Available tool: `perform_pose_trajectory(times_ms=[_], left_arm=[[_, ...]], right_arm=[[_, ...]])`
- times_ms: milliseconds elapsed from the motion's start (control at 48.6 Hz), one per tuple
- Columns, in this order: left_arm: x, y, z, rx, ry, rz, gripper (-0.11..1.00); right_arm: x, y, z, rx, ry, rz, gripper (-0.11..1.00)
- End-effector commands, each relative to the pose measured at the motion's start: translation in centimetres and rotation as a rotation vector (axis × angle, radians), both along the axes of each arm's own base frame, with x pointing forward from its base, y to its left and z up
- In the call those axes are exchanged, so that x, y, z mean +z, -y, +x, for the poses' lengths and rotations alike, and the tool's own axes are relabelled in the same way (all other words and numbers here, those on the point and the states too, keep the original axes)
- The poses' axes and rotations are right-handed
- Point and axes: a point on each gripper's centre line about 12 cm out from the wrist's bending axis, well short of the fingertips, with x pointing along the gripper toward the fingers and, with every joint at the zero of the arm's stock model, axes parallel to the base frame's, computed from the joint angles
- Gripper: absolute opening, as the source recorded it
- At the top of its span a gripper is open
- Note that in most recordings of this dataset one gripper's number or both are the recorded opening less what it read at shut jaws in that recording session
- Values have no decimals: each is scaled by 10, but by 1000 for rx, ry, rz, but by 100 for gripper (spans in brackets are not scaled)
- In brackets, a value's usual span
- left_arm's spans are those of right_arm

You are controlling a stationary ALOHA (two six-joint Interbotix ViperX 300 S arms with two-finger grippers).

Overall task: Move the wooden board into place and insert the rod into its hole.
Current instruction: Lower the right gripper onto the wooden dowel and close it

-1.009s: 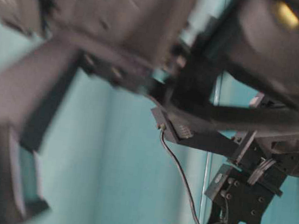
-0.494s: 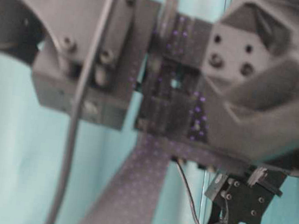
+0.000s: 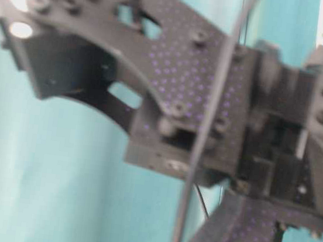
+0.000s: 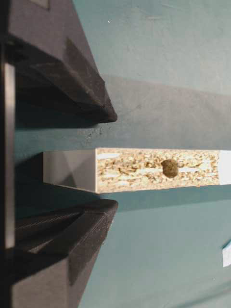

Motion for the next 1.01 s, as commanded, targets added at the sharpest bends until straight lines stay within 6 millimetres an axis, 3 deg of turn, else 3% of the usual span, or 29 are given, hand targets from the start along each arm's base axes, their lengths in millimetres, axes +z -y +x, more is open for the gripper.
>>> perform_pose_trajectory(times_ms=[0, 226, 988], left_arm=[[7, 4, 1, -14, 12, 8, 66], [8, 7, 0, -20, 12, 8, 66], [6, 7, 0, -18, 9, 8, 66]], right_arm=[[18, 0, 7, -15, 52, 24, 88], [14, 1, 7, -32, 43, 25, 67], [4, 0, 8, -30, 56, 26, 65]])
